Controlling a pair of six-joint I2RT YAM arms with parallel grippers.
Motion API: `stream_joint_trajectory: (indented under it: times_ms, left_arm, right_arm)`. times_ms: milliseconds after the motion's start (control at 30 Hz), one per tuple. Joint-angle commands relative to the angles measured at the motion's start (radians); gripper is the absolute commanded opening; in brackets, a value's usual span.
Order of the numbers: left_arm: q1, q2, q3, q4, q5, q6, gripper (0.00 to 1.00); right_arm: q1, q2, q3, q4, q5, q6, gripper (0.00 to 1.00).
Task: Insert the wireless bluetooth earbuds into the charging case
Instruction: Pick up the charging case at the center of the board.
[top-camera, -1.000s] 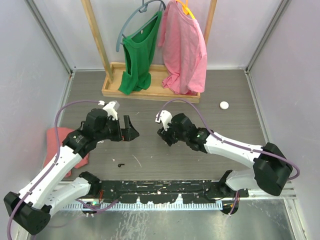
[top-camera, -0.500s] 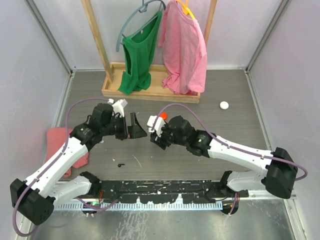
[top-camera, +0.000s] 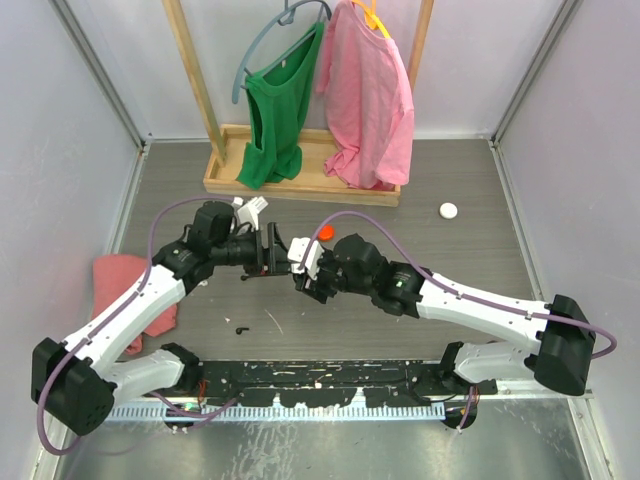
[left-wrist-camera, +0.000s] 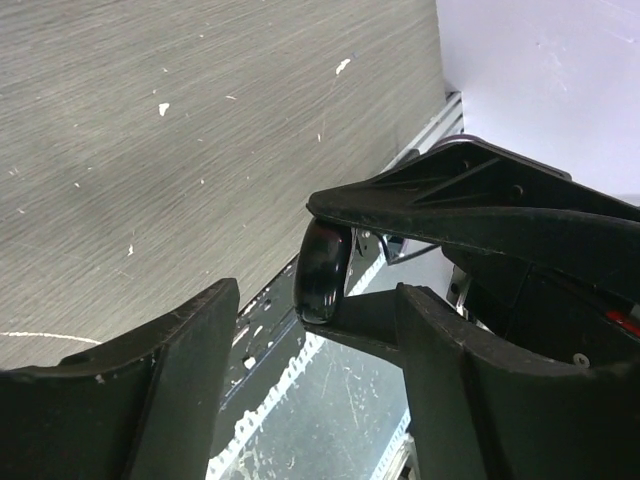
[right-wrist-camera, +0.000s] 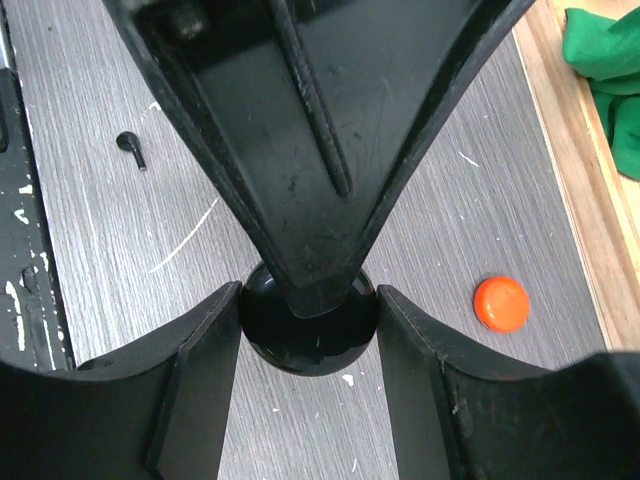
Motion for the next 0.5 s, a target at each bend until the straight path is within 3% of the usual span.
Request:
stream_joint_trajectory:
  times_ms: [0,467]
  left_arm:
    - [0.004,0.005,-0.003,0.089,0.071,-0.013,0.63]
    - [0.002,0.047,0.001,0.111,0.098,-0.005,0.52]
  right_arm:
    - [0.007,-0.029,0.057,0.034,-0.029,-0.015,0.51]
    - [0.008,-0.018,0.066,0.054,-0.07,-0.013,0.52]
